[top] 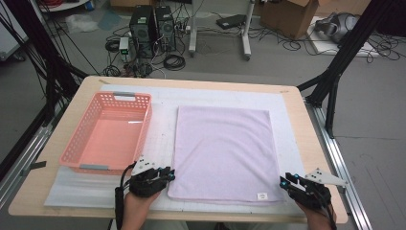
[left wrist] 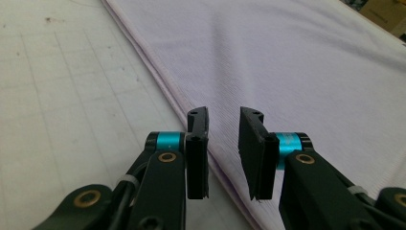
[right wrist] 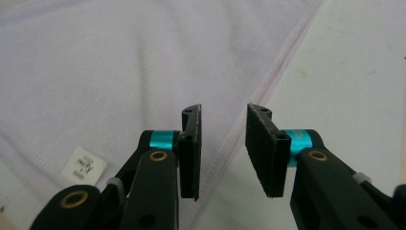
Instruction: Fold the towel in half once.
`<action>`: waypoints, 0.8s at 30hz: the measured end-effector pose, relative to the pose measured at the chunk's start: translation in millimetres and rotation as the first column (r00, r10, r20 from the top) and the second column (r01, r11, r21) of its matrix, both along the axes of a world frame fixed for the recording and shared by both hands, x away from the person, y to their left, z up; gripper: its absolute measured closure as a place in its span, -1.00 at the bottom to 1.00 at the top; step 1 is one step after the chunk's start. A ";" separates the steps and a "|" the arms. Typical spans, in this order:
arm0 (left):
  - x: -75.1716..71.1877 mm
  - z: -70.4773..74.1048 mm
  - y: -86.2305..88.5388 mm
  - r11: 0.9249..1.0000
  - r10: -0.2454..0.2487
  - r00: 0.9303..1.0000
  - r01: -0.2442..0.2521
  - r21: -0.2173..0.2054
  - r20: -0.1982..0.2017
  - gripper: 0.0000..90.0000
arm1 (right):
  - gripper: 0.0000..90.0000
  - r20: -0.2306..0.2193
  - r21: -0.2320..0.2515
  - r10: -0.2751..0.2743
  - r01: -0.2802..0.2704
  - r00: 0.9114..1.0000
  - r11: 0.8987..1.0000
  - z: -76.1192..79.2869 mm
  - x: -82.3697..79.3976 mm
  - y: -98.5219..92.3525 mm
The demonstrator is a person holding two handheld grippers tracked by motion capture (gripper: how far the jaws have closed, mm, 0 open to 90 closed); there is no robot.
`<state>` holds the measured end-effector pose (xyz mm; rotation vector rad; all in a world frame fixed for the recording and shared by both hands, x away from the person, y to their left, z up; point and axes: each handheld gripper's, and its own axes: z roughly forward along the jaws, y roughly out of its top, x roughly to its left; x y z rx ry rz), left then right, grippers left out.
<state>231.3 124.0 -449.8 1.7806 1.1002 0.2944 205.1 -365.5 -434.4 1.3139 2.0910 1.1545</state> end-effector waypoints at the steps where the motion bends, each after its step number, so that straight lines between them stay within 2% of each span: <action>1: -3.8 -0.3 0.6 1.000 0.001 1.000 -0.001 -0.003 -0.004 0.60 | 0.48 -0.006 0.009 0.000 0.000 1.000 1.000 -0.5 -3.3 -1.3; 3: -10.2 -1.5 1.8 1.000 -0.004 1.000 0.003 -0.009 -0.014 0.60 | 0.50 -0.020 0.015 0.007 -0.007 1.000 1.000 -2.3 -9.8 -2.3; 8: -20.3 -4.8 -0.2 1.000 -0.019 0.999 0.019 -0.005 -0.037 0.60 | 0.54 -0.044 -0.016 0.050 -0.050 0.998 0.999 -7.7 -19.1 1.3; 12: -25.4 -6.6 -6.2 0.999 -0.024 0.999 0.026 0.039 -0.039 0.60 | 0.60 -0.081 -0.030 0.060 -0.063 0.995 0.998 -14.8 -20.7 4.9; 14: -27.2 -6.8 -7.5 0.998 -0.020 0.999 0.021 0.065 -0.029 0.63 | 0.69 -0.082 -0.028 0.059 -0.062 0.995 0.998 -15.6 -21.2 4.7; 16: -28.4 -7.2 -7.2 0.996 -0.015 1.000 0.017 0.082 -0.022 0.76 | 0.81 -0.087 -0.024 0.060 -0.063 0.994 0.998 -15.4 -21.8 4.8; 19: -31.0 -5.3 -8.9 0.994 -0.017 1.000 0.017 0.106 0.000 0.89 | 0.90 -0.069 -0.058 0.062 -0.066 0.996 0.996 -13.5 -23.4 7.9; 22: -34.4 0.3 -8.8 0.996 -0.016 1.000 0.014 0.086 0.024 0.91 | 0.91 -0.051 -0.073 0.061 -0.064 0.997 0.995 -9.8 -25.2 8.7; 24: -36.1 3.5 -6.1 0.998 -0.015 0.999 0.013 0.069 0.035 0.91 | 0.92 -0.039 -0.062 0.059 -0.061 0.998 0.996 -5.4 -27.2 6.2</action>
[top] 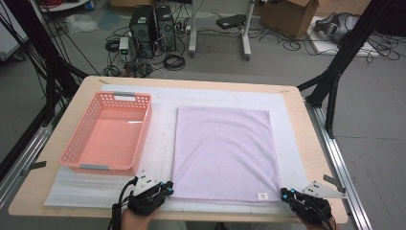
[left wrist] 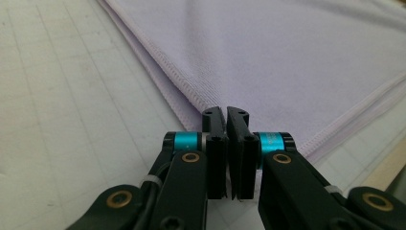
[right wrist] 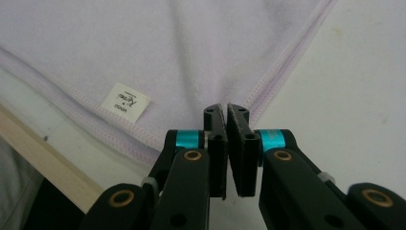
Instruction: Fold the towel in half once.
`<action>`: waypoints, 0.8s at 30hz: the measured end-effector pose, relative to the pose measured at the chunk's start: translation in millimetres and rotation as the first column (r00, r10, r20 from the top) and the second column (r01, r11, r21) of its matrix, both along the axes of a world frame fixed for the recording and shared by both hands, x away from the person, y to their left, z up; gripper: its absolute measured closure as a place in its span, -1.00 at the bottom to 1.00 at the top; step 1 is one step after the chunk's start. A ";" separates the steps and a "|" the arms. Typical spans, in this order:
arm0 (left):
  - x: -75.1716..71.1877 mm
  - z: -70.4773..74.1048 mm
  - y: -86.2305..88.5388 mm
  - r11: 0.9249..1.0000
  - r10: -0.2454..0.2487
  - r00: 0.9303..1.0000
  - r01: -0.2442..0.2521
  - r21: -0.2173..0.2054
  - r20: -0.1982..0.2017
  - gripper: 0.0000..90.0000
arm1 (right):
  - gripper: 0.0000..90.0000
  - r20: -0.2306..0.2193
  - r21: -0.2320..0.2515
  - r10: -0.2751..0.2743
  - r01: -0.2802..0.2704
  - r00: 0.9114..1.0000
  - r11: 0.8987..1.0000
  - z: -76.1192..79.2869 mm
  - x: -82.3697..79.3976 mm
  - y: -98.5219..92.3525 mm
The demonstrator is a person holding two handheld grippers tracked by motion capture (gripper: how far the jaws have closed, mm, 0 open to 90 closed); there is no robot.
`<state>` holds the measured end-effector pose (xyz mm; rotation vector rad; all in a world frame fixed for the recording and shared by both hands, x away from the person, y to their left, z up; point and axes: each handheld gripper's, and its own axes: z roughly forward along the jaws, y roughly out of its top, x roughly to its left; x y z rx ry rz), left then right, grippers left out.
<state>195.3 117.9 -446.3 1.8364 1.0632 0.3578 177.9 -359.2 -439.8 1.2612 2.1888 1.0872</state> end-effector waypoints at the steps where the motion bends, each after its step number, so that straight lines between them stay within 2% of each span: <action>1: -1.2 1.1 1.3 1.000 0.004 1.000 -0.004 -0.007 0.007 0.91 | 0.92 0.000 0.006 -0.005 0.005 1.000 1.000 1.7 -1.0 -0.5; 4: -4.8 2.7 4.6 0.999 0.000 1.000 0.000 -0.036 0.005 0.92 | 0.93 0.012 0.030 -0.001 0.001 1.000 1.000 9.5 -4.5 -1.7; 7: -10.5 3.3 8.6 0.999 -0.006 1.000 0.006 -0.043 -0.003 0.92 | 0.93 0.004 0.035 0.012 -0.012 1.000 0.999 14.7 -9.8 0.3; 10: -14.8 0.5 13.0 0.999 -0.007 1.000 0.006 -0.038 -0.022 0.91 | 0.92 -0.011 -0.001 0.014 -0.014 1.000 1.000 12.6 -15.3 2.5; 13: -15.0 -4.2 11.7 1.000 -0.015 0.999 0.014 -0.019 -0.050 0.83 | 0.85 -0.065 -0.039 0.016 -0.019 0.998 0.999 5.6 -14.8 3.4; 14: -14.8 -3.0 11.3 1.000 -0.007 0.999 0.007 -0.015 -0.044 0.70 | 0.67 -0.054 -0.034 0.001 -0.003 0.999 0.999 4.6 -15.0 3.3; 15: -14.4 -1.6 11.1 1.000 0.000 0.999 -0.001 -0.021 -0.035 0.60 | 0.59 -0.039 -0.014 -0.013 0.013 0.999 1.000 6.0 -14.8 1.8; 17: -11.4 2.8 13.2 0.999 0.020 1.000 -0.020 -0.032 -0.006 0.52 | 0.59 -0.008 0.034 -0.029 0.030 1.000 0.999 10.1 -14.6 -1.6; 19: -7.6 3.9 15.0 0.998 0.032 0.999 -0.032 -0.048 -0.002 0.47 | 0.63 0.023 0.054 -0.056 0.054 0.998 0.997 12.3 -11.0 -4.6; 21: -3.5 3.6 15.8 0.997 0.035 0.999 -0.035 -0.062 -0.002 0.46 | 0.66 0.023 0.071 -0.096 0.094 0.995 0.993 9.7 1.3 -6.5; 24: 0.4 4.1 15.1 0.997 0.033 0.999 -0.032 -0.069 0.012 0.43 | 0.66 0.018 0.099 -0.121 0.118 0.993 0.988 6.9 20.3 -6.2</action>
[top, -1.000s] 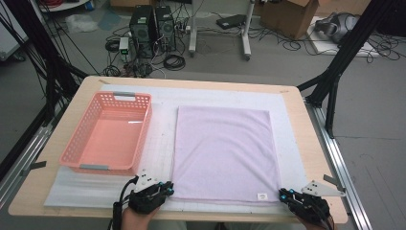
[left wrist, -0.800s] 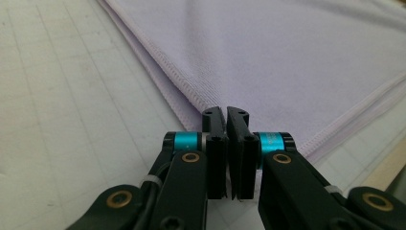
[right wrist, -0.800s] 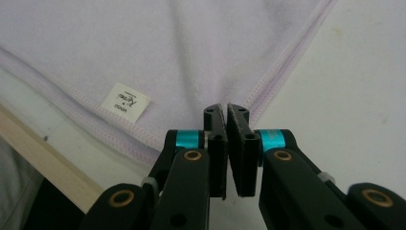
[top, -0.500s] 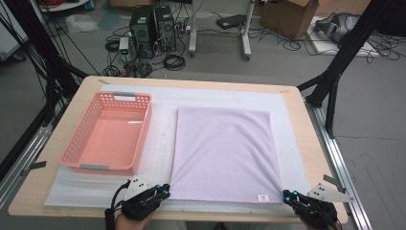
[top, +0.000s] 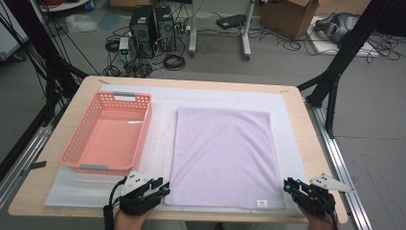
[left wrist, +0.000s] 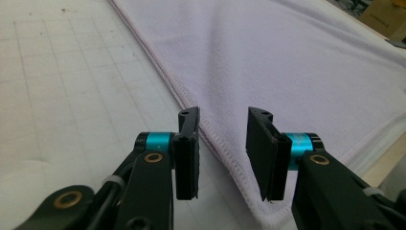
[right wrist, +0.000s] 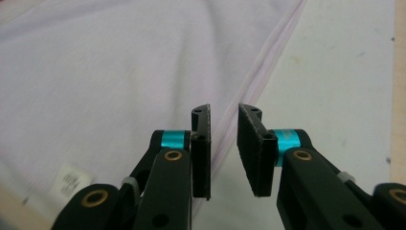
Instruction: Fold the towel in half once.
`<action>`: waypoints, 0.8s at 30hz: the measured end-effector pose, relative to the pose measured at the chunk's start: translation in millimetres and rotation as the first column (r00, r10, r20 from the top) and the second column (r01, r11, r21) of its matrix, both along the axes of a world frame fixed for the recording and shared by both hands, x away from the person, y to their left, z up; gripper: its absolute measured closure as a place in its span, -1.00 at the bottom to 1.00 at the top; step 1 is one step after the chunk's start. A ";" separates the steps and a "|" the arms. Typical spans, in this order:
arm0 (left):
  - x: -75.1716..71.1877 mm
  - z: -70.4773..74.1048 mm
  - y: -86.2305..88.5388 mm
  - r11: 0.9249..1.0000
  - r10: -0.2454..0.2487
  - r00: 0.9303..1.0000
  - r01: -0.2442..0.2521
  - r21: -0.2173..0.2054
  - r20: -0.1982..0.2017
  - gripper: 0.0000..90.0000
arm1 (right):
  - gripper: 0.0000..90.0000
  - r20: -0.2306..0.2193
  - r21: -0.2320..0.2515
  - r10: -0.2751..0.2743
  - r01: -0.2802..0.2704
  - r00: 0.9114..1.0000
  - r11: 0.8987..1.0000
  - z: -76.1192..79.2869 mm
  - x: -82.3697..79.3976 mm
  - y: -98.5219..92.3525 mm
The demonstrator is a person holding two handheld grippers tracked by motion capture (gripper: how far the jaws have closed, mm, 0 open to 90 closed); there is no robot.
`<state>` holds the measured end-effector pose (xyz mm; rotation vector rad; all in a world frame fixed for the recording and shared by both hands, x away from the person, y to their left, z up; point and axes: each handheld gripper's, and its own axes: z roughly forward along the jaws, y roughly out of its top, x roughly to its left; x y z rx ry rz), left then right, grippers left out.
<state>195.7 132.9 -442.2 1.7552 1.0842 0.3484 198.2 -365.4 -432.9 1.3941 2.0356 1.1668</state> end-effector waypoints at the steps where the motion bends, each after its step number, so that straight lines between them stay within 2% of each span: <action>1: 1.1 0.2 -0.2 1.000 0.000 1.000 0.000 0.000 0.002 0.41 | 0.65 -0.004 -0.007 -0.004 0.004 1.000 1.000 -0.7 6.2 1.4; 4: 5.1 0.1 -0.5 1.000 -0.001 1.000 0.001 -0.005 0.009 0.37 | 0.62 -0.014 -0.019 -0.028 0.027 1.000 0.999 -6.6 26.4 6.4; 8: 12.9 -0.5 -0.8 1.000 0.002 1.000 -0.002 -0.005 0.011 0.31 | 0.60 -0.046 -0.003 -0.055 0.055 0.997 0.998 -16.1 53.3 12.5; 10: 17.5 -1.1 -0.7 1.000 0.003 1.000 -0.003 -0.001 0.008 0.30 | 0.78 -0.074 -0.003 -0.062 0.062 0.995 0.998 -18.5 62.9 15.6; 11: 20.1 -1.4 -0.8 1.000 0.003 1.000 -0.003 -0.004 0.007 0.30 | 0.89 -0.074 -0.017 -0.058 0.057 0.996 0.998 -17.7 66.4 16.4; 12: 22.6 -1.3 -1.0 1.000 0.002 1.000 -0.002 -0.005 0.005 0.29 | 0.92 -0.079 -0.034 -0.059 0.056 0.995 0.998 -17.1 67.8 16.8; 14: 27.4 -0.8 -1.8 1.000 -0.003 1.000 0.003 -0.003 0.007 0.28 | 0.92 -0.054 -0.100 -0.105 0.099 0.993 0.990 -14.4 66.0 15.4; 17: 35.0 0.0 -4.2 1.000 -0.017 1.000 0.017 0.003 0.009 0.26 | 0.88 -0.062 -0.110 -0.131 0.124 0.989 0.986 -15.5 61.1 9.3; 19: 42.8 0.2 -6.9 1.000 -0.027 1.000 0.027 0.005 0.011 0.26 | 0.77 -0.068 -0.129 -0.135 0.125 0.989 0.984 -10.9 61.6 11.1; 22: 53.7 0.0 -10.6 0.999 -0.038 0.999 0.038 0.002 0.007 0.26 | 0.65 -0.016 -0.052 -0.109 0.108 0.994 0.993 -1.5 68.9 10.7; 24: 58.7 0.2 -12.7 0.999 -0.044 0.999 0.044 -0.001 0.007 0.26 | 0.63 -0.016 -0.036 -0.115 0.114 0.993 0.993 0.2 84.0 9.8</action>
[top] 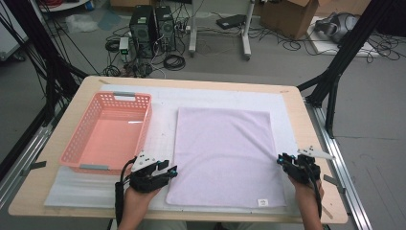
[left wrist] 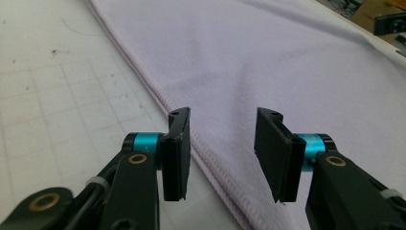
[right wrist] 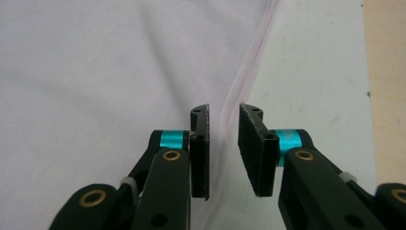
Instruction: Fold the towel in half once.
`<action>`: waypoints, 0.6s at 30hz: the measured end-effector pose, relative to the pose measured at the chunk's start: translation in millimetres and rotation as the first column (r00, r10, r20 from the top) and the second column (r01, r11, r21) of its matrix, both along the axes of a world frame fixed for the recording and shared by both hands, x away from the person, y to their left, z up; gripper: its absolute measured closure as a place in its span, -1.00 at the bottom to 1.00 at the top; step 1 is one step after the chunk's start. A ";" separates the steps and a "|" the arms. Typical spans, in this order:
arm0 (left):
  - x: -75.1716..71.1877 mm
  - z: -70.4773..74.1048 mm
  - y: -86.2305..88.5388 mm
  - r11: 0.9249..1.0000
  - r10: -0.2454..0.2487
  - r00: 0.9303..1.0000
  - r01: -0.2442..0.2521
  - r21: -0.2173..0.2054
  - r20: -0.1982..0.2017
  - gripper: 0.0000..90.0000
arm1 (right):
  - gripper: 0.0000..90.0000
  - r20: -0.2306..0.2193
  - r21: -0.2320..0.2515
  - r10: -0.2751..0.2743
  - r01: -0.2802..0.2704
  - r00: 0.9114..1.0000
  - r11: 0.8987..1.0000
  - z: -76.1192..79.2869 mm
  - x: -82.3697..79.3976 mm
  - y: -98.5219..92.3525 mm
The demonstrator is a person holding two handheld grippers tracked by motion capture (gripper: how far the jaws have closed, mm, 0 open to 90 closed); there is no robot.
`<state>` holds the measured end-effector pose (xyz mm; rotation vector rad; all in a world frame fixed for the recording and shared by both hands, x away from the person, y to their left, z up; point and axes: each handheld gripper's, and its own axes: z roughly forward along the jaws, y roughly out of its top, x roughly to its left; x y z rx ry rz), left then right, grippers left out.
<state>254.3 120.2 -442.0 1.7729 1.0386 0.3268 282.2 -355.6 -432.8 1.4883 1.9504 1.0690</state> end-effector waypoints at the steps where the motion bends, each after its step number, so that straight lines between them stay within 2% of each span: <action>1: 2.7 0.3 -1.1 1.000 -0.005 1.000 0.005 -0.001 0.003 0.26 | 0.62 -0.010 0.001 -0.002 0.002 1.000 1.000 -0.4 7.1 0.1; 5: 14.0 1.1 -1.2 1.000 -0.015 1.000 0.015 -0.004 0.004 0.26 | 0.60 -0.065 -0.008 -0.026 0.026 0.998 1.000 -8.8 43.1 2.2; 6: 16.5 0.9 -1.1 1.000 -0.015 1.000 0.015 -0.005 0.003 0.26 | 0.61 -0.084 0.005 -0.019 0.020 0.996 1.000 -12.2 48.9 2.4; 7: 18.9 0.5 -0.6 1.000 -0.016 1.000 0.016 -0.005 -0.001 0.26 | 0.66 -0.092 0.005 -0.005 0.005 0.996 1.000 -15.3 53.2 3.1; 8: 21.2 0.1 0.0 1.000 -0.015 1.000 0.015 -0.006 -0.002 0.26 | 0.80 -0.081 -0.001 0.012 -0.012 0.997 1.000 -16.0 54.7 3.2; 9: 23.8 -0.3 0.8 1.000 -0.017 1.000 0.017 -0.005 -0.002 0.25 | 0.91 -0.070 -0.025 0.023 -0.025 0.997 0.999 -15.3 54.9 2.9; 10: 25.8 -0.5 1.5 1.000 -0.019 1.000 0.019 -0.003 -0.006 0.25 | 0.95 -0.058 -0.064 0.005 -0.009 0.998 0.998 -13.8 54.7 2.6; 11: 27.6 -1.0 1.5 1.000 -0.016 1.000 0.016 -0.007 -0.009 0.24 | 0.95 -0.045 -0.113 -0.040 0.034 0.998 0.993 -12.9 54.3 2.3; 12: 29.4 -1.3 1.9 1.000 -0.017 1.000 0.017 -0.003 -0.010 0.24 | 0.95 -0.042 -0.121 -0.064 0.059 0.997 0.991 -13.7 54.8 0.3; 14: 31.9 -1.7 2.1 1.000 -0.018 1.000 0.018 -0.002 -0.010 0.23 | 0.90 -0.043 -0.096 -0.080 0.076 0.996 0.993 -15.2 55.5 -0.5; 15: 33.4 -2.1 2.0 1.000 -0.016 1.000 0.016 -0.003 -0.011 0.23 | 0.80 -0.036 -0.099 -0.073 0.069 0.997 0.993 -15.2 55.4 0.5; 16: 34.6 -2.5 2.4 1.000 -0.016 1.000 0.016 -0.001 -0.012 0.22 | 0.59 -0.025 -0.104 -0.080 0.077 0.996 0.992 -13.3 53.5 1.8; 18: 36.0 -3.7 2.8 1.000 -0.010 1.000 0.010 0.002 -0.013 0.22 | 0.51 -0.006 -0.060 -0.077 0.077 0.997 0.995 -8.0 48.1 -1.9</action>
